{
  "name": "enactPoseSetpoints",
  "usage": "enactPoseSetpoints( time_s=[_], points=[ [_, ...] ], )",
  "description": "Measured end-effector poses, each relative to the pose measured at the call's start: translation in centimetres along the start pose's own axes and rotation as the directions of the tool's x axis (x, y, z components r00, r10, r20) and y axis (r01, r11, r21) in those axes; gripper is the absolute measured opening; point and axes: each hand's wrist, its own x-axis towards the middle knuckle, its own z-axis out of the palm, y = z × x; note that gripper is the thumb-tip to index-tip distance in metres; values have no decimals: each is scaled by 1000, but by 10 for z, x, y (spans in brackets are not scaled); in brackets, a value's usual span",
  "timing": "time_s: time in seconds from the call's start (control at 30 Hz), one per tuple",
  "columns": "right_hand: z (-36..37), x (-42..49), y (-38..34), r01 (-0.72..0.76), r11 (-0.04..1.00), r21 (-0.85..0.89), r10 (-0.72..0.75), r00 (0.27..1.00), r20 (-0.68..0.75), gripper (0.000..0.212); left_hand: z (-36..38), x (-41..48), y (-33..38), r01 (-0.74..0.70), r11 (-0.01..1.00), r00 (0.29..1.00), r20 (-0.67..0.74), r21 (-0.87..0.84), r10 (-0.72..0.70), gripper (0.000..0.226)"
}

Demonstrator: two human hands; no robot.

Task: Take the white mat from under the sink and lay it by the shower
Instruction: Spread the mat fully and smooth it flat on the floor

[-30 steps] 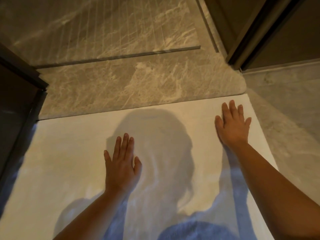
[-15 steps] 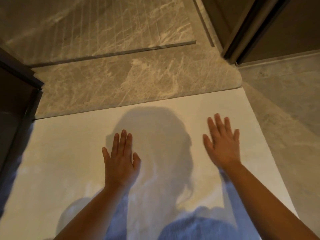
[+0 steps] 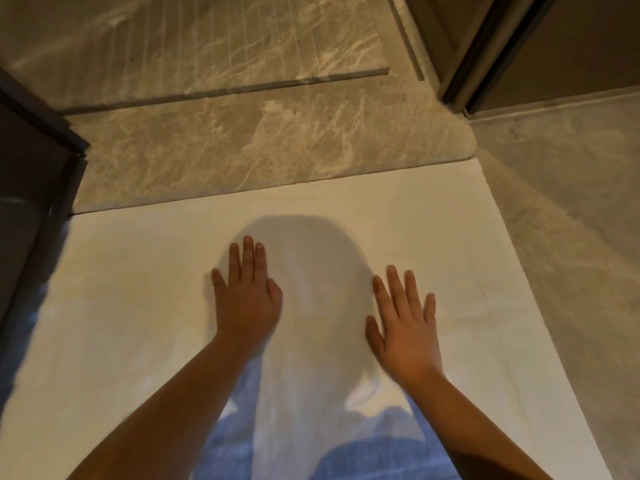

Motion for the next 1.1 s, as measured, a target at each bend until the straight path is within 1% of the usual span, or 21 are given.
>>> enactPoseSetpoints(
  time_s=[0.03,0.1,0.2,0.27,0.3,0.37,0.4,0.47,0.53,0.67,0.8,0.87,0.93,0.97,1.1],
  points=[
    [1,1,1,5,1000,-3,-5,1000,9,64,-1,-2,4,-14,1000,1000,-9,3,14,59],
    [1,2,2,23,1000,-13,-23,1000,20,63,-4,-11,16,-88,996,995,-47,11,88,57],
    [-3,1,1,15,1000,20,-15,999,30,55,-1,-41,46,-170,985,981,-98,-14,168,61],
    [-4,-5,-5,10,999,53,-11,1000,20,55,4,-70,67,-223,974,974,-55,-31,221,54],
    [-5,-11,-9,41,998,52,-42,999,13,56,9,-83,76,-259,966,966,-18,-18,259,52],
    [-1,-27,-16,135,990,-31,-135,991,5,58,19,-103,88,-327,944,942,89,41,323,53],
    [2,-34,-16,173,982,-79,-173,985,10,57,23,-110,90,-337,940,937,125,60,328,54],
    [4,-43,-7,215,970,-116,-213,977,27,53,26,-116,91,-321,946,941,129,48,313,54],
    [5,-44,14,171,982,-84,-170,985,13,56,27,-119,87,-314,949,943,120,22,309,55],
    [1,-46,61,-56,998,-27,55,998,-35,59,26,-118,83,-334,942,935,115,-22,335,57],
    [-10,-64,100,-252,968,-15,251,967,-35,55,26,-119,84,-339,940,936,83,-29,341,57],
    [-11,-81,106,-313,950,-6,313,949,-34,56,26,-122,84,-352,936,933,67,-29,353,57],
    [-8,-101,101,-325,946,17,325,946,-18,55,25,-126,84,-371,928,926,57,-27,372,57],
    [-5,-110,94,-306,951,31,306,952,0,56,26,-130,86,-391,920,918,53,-26,392,57],
    [12,-148,51,-175,985,-2,174,982,75,63,36,-159,101,-502,861,859,70,-84,507,59]
  ],
)
